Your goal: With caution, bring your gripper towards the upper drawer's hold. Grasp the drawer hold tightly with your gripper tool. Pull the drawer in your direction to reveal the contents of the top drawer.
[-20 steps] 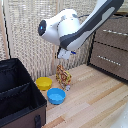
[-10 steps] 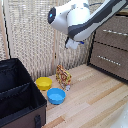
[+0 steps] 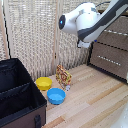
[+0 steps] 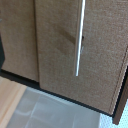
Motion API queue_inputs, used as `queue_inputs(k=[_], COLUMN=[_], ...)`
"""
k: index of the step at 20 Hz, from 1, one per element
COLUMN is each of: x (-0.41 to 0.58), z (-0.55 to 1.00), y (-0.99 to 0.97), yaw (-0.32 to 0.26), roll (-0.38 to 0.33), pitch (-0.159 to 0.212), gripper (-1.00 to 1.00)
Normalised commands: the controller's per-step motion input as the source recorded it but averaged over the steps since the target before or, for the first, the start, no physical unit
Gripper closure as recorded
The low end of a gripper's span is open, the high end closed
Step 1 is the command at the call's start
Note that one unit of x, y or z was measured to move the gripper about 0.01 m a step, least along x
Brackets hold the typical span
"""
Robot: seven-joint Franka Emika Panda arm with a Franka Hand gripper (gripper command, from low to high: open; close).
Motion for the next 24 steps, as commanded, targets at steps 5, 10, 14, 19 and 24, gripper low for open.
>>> queue_inputs(k=[5, 10, 14, 19, 24], x=[-0.210, -0.169, -0.172, -0.091, 0.000], z=[-0.08, -0.02, 0.00, 0.00, 0.00], y=[-0.54, -0.48, -0.59, -0.61, -0.32], yaw=[0.042, 0.053, 0.071, 0.061, 0.055], roll=[-0.193, -0.149, -0.092, -0.098, -0.014], pitch=[0.008, 0.001, -0.005, -0.001, 0.000], gripper=[-1.00, -1.00, -1.00, -1.00, 1.00])
